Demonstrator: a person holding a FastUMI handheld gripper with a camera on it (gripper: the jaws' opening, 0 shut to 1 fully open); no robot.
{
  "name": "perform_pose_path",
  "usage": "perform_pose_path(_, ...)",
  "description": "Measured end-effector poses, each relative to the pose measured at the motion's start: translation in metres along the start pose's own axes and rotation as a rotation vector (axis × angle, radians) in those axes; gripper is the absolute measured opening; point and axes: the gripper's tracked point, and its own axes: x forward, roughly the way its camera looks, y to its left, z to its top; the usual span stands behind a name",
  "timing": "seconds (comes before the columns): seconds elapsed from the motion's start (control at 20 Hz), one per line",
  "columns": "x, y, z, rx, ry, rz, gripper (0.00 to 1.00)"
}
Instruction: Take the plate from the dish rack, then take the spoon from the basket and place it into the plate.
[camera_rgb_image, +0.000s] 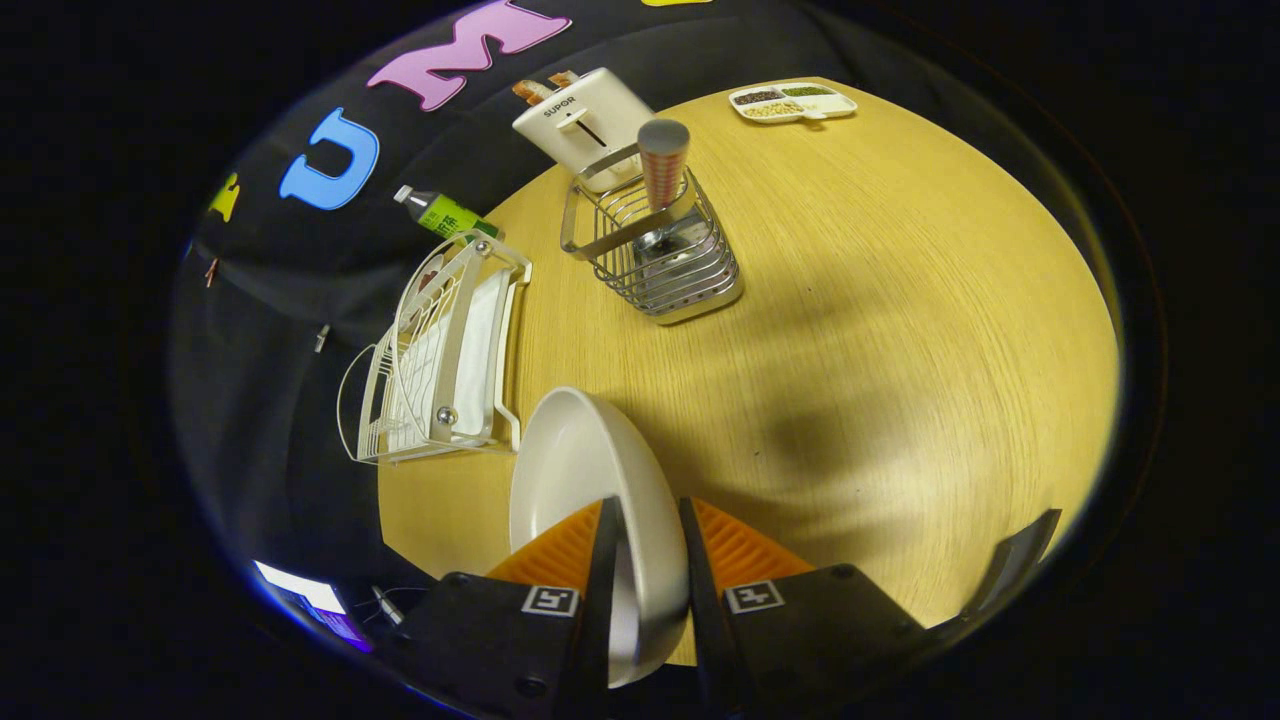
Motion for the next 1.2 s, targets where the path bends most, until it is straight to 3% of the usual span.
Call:
perform_pose_path(0.05,-0.001,-0.006,0.001,-0.018,-0.002,-0.019,0.49)
perform_pose_path(0.2,-0.014,-0.011,0.016,-0.05,-0.044,-0.033,0.61)
perform_pose_path(0.4,-0.054,-0.004,0.061,-0.24,-0.173,-0.037,0.65)
perform_pose_path(0.6,-0.082,0.001,0.115,-0.456,-0.279,-0.086,0.65)
perform_pose_path(0.8,-0.067,-0.002,0.138,-0.511,-0.249,-0.108,0.65)
perform_pose_path(1.2,-0.029,0.001,0.159,-0.567,-0.222,-0.098,0.39)
